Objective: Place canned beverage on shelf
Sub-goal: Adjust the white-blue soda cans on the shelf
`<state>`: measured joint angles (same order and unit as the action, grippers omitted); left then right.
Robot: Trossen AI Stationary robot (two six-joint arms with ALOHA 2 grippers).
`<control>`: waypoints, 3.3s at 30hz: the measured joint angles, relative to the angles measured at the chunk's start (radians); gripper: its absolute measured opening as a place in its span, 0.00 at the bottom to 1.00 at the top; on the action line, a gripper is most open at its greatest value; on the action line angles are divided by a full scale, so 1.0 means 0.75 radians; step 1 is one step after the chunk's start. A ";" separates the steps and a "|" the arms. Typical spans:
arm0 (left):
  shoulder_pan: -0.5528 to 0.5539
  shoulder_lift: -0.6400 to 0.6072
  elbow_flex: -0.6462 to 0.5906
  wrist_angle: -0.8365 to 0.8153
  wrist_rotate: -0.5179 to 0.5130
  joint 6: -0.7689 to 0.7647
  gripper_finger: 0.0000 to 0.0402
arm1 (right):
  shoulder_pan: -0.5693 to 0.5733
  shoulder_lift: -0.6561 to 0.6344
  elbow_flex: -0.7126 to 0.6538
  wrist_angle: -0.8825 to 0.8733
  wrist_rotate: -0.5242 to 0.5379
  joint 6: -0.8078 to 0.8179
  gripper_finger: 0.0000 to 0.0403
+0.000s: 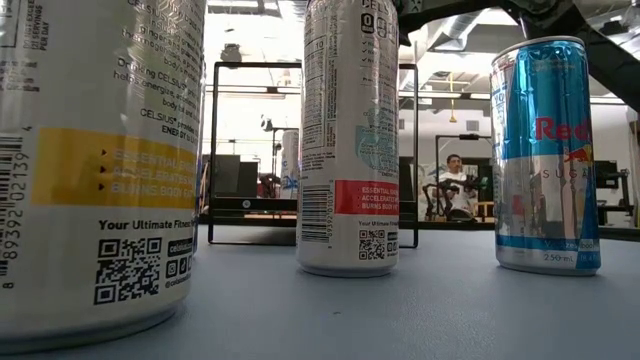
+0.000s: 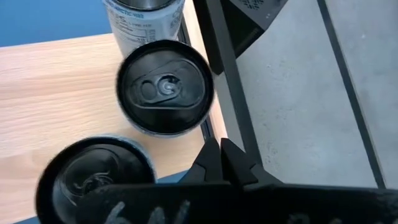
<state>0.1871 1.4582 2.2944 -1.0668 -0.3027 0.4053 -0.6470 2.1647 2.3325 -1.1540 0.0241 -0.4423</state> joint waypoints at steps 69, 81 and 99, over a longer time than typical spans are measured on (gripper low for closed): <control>0.001 0.000 0.000 0.001 0.000 -0.008 0.58 | 0.068 -0.117 0.016 0.018 0.001 -0.043 0.00; 0.000 0.000 0.000 0.000 0.001 0.002 0.58 | 0.277 -0.270 -0.135 -0.313 -0.129 0.138 0.00; 0.001 0.001 0.001 -0.099 0.001 -0.035 0.58 | 0.343 -0.268 -0.514 0.036 0.145 0.139 0.00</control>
<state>0.1875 1.4586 2.2948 -1.1408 -0.3023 0.3790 -0.3896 1.9636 1.9472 -1.1269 0.1326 -0.3378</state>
